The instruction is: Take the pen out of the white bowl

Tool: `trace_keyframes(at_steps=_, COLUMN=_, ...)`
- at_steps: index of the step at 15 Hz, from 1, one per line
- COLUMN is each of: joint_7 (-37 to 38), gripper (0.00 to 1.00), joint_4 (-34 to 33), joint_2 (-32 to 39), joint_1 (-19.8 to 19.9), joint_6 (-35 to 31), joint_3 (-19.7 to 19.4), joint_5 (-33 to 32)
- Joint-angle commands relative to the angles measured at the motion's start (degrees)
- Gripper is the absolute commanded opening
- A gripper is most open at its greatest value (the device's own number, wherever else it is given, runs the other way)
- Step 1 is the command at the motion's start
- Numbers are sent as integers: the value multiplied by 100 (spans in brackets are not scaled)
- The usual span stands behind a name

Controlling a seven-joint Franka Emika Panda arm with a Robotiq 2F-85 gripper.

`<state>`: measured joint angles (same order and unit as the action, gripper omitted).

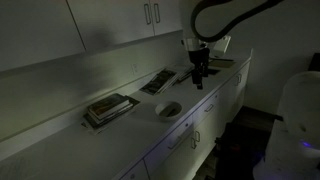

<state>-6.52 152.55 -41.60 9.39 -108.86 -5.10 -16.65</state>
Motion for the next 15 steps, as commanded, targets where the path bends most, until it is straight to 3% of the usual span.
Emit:
trace_keyframes(at_steps=1, joint_7=47, gripper=100, joint_4=-14, joint_2=-3, joint_1=-89, joint_6=30, joint_3=-73, joint_5=-47)
trace_keyframes(at_steps=5, joint_7=47, gripper=100, joint_4=-14, joint_2=-3, joint_1=-89, joint_6=30, joint_3=-73, joint_5=-47)
trace_keyframes(at_steps=6, joint_7=833, gripper=100, joint_4=-51, joint_2=131, joint_1=120, joint_6=-97, joint_3=141, joint_5=-42)
trace_keyframes(at_steps=11, joint_7=2359, gripper=100, joint_4=-449, joint_2=1446, joint_1=207, joint_6=-1202, joint_3=144, joint_5=239)
trace_keyframes(at_steps=15, joint_7=3402, gripper=100, joint_4=-1183, joint_2=2849, joint_1=371, joint_6=-1907, joint_3=119, joint_5=394)
